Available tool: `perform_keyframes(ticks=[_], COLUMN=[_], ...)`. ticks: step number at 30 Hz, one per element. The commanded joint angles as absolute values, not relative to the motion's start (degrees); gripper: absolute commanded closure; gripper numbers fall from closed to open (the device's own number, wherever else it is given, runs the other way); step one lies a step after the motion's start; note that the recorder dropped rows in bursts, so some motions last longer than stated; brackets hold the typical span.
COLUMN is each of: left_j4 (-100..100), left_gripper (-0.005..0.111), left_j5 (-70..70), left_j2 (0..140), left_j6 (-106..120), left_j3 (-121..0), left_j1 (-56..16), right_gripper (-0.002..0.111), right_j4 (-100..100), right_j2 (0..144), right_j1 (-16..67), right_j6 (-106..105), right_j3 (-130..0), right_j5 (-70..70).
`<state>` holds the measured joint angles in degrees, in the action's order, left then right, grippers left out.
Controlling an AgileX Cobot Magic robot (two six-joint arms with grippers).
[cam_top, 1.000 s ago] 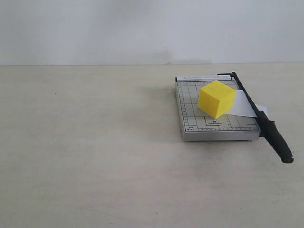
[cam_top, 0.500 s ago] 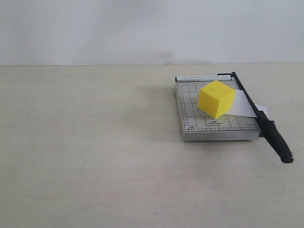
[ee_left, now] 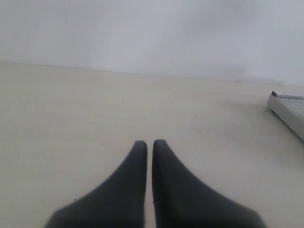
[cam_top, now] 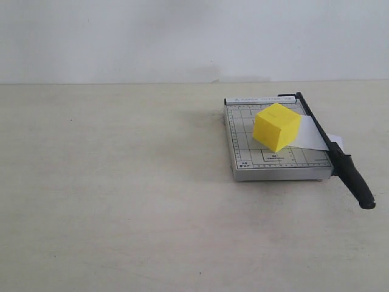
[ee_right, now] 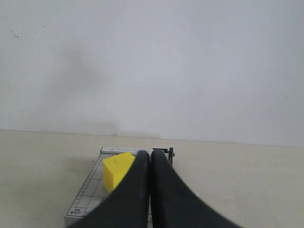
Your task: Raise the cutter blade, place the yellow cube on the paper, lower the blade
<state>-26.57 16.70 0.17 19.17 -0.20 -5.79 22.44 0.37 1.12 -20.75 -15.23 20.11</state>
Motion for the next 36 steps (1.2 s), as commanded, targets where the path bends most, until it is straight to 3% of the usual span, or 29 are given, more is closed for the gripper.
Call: perform_keyframes(ticks=[1,6,16,36], left_j4=[-27.0,-27.0,-27.0,-27.0], left_gripper=[0.102,0.102,0.102,0.102], left_j5=[16.3,16.3,16.3,16.3], left_j2=[0.0,0.0,0.0,0.0], left_j6=[18.4,18.4,18.4,18.4], left_j3=[0.0,0.0,0.0,0.0], left_j1=[-5.6,-5.6,-5.6,-5.6], right_gripper=[0.108,0.108,0.108,0.108], right_j4=[17.1,8.3,7.1,6.9], right_j2=[0.0,0.0,0.0,0.0], right_j1=[1.1,1.1,1.1,1.1], right_j6=[-15.3,-2.5,-1.2,-0.4], right_j3=[-9.7,-6.5,0.0,0.0], right_j5=[12.7,11.0,2.3,6.4])
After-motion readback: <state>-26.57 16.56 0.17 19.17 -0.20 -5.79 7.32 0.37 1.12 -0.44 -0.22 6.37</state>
